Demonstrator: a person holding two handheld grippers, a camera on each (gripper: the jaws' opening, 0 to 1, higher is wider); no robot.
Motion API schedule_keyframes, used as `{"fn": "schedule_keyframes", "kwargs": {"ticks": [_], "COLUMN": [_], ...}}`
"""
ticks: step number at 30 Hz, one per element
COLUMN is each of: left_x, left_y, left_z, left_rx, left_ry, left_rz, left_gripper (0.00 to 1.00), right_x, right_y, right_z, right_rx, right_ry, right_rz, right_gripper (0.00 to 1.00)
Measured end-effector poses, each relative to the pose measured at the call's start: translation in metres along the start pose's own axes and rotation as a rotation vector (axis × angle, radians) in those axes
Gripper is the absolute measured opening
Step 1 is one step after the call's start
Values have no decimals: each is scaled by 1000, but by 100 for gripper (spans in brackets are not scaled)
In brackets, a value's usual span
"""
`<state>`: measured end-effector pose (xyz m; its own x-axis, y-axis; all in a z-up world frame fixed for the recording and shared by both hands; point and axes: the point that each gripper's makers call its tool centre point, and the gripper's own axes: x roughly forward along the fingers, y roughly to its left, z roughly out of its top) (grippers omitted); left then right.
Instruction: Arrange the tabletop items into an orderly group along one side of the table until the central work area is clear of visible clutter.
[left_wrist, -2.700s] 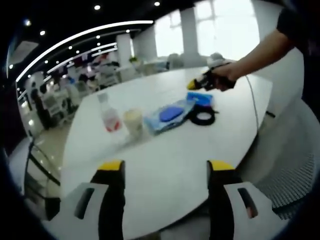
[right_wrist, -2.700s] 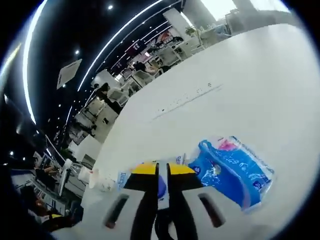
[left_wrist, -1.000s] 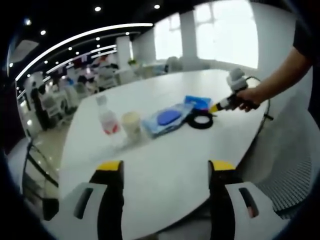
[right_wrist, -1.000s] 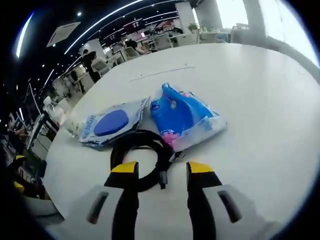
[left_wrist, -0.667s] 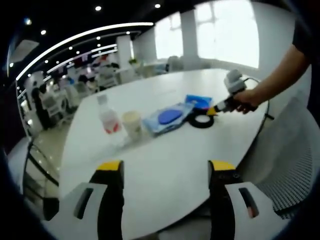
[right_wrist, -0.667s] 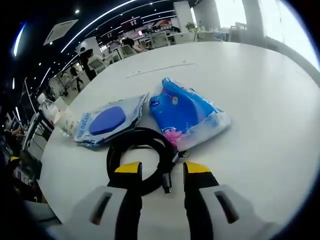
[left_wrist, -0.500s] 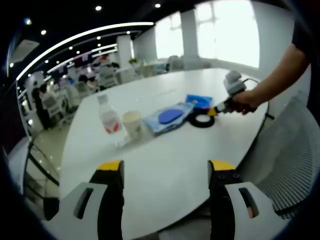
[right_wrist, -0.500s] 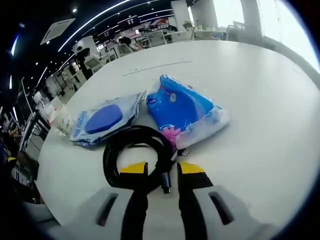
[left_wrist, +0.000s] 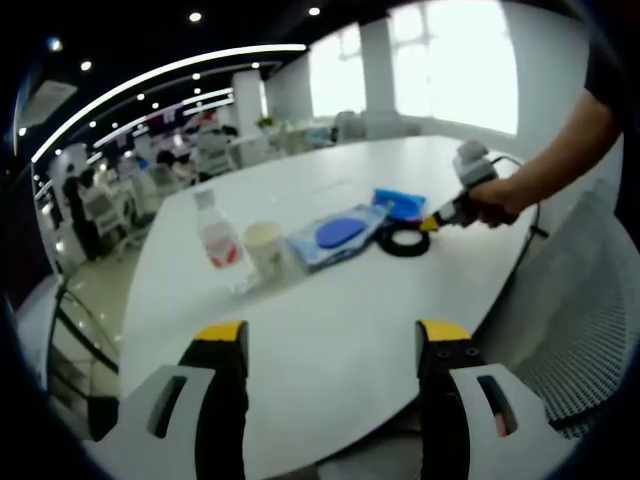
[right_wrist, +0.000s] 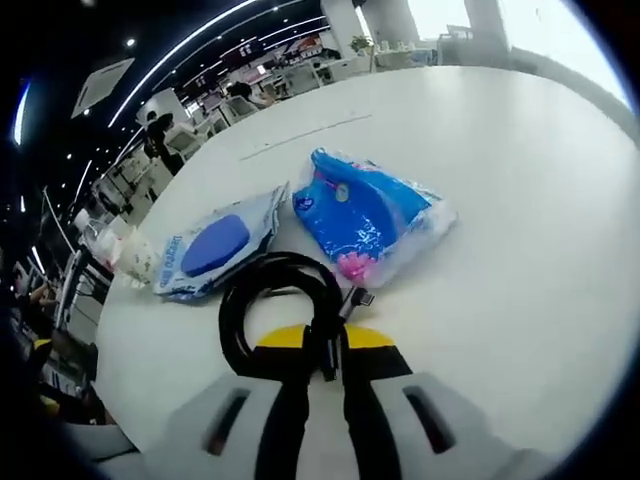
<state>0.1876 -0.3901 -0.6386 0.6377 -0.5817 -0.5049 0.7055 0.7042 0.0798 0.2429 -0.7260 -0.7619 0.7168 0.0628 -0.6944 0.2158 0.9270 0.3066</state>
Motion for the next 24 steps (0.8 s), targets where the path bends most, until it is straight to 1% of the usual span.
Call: {"fn": "schedule_keyframes", "kwargs": {"ticks": [2, 11, 16, 24], "left_x": [0, 1, 1, 0], "left_y": [0, -2, -3, -4], "left_z": [0, 1, 0, -1], "left_rx": [2, 5, 7, 9], "left_ry": [1, -3, -2, 0], "left_rz": [-3, -8, -10, -13], "left_gripper": [65, 65, 65, 65], "right_x": [-3, -15, -22, -27], "right_y": [2, 20, 34, 51], "right_z": [-5, -25, -38, -54], "right_rx": [1, -57, -94, -123], "right_ry": [15, 69, 98, 130], "right_rz": [4, 74, 114, 156], "right_gripper": [11, 11, 11, 11]}}
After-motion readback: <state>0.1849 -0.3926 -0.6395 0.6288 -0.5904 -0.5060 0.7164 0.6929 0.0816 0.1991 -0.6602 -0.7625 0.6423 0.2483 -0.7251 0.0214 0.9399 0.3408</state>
